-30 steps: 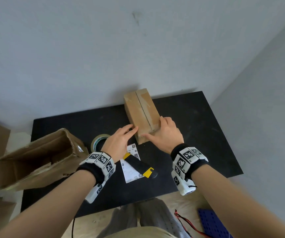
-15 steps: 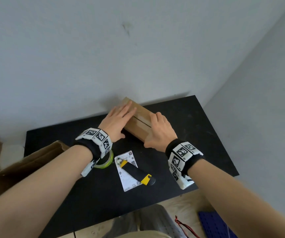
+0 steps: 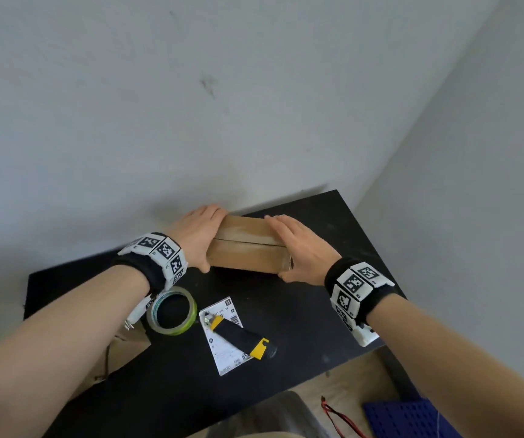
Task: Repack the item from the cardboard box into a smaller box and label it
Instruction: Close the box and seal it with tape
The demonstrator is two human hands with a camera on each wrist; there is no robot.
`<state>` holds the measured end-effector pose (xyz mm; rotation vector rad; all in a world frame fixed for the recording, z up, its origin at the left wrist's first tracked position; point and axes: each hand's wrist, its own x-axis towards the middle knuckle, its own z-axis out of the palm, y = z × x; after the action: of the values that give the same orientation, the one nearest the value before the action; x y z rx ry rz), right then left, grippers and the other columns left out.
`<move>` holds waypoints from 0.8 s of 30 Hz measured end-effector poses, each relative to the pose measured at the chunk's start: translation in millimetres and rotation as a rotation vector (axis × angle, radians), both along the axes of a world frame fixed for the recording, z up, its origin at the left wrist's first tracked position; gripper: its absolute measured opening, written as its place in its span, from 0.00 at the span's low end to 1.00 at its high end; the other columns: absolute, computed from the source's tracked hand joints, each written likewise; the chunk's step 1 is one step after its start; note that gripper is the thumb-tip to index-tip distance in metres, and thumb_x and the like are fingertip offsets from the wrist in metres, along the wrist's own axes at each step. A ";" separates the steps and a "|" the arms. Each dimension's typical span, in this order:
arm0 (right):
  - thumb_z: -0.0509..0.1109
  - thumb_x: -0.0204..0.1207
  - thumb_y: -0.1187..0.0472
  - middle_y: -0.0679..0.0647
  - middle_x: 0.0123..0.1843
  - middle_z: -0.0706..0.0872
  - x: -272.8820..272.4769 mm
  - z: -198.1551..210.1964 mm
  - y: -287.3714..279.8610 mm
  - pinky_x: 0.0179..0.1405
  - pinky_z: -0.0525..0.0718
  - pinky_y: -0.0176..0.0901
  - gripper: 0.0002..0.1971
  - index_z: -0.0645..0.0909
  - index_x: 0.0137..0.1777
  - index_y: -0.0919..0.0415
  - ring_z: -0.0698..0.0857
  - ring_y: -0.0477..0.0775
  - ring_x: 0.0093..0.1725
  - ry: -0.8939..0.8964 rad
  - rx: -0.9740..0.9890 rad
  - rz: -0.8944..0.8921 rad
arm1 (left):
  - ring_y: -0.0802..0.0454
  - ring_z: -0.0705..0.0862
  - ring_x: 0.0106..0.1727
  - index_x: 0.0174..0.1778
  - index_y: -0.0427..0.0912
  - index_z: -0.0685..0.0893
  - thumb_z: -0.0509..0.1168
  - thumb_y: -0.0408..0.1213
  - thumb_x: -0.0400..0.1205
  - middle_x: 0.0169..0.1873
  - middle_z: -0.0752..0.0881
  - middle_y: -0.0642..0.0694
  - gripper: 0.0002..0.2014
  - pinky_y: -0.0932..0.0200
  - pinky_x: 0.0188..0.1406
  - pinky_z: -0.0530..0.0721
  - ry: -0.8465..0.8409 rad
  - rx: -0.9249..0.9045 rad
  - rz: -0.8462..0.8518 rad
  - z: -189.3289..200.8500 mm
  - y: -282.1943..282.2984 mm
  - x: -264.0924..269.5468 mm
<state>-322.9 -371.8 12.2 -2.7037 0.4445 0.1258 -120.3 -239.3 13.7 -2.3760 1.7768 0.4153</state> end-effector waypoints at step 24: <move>0.62 0.79 0.72 0.54 0.71 0.76 31.2 -36.3 29.5 0.59 0.81 0.49 0.27 0.66 0.77 0.54 0.79 0.54 0.64 -0.128 1.233 -0.626 | 0.49 0.81 0.60 0.69 0.41 0.76 0.62 0.43 0.83 0.62 0.83 0.44 0.19 0.55 0.60 0.79 0.670 -0.417 0.795 -37.4 42.5 -63.1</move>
<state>-291.8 -342.3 -24.1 -1.2956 0.8022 0.0235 -183.3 -196.8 -23.7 -3.5060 1.0278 1.1314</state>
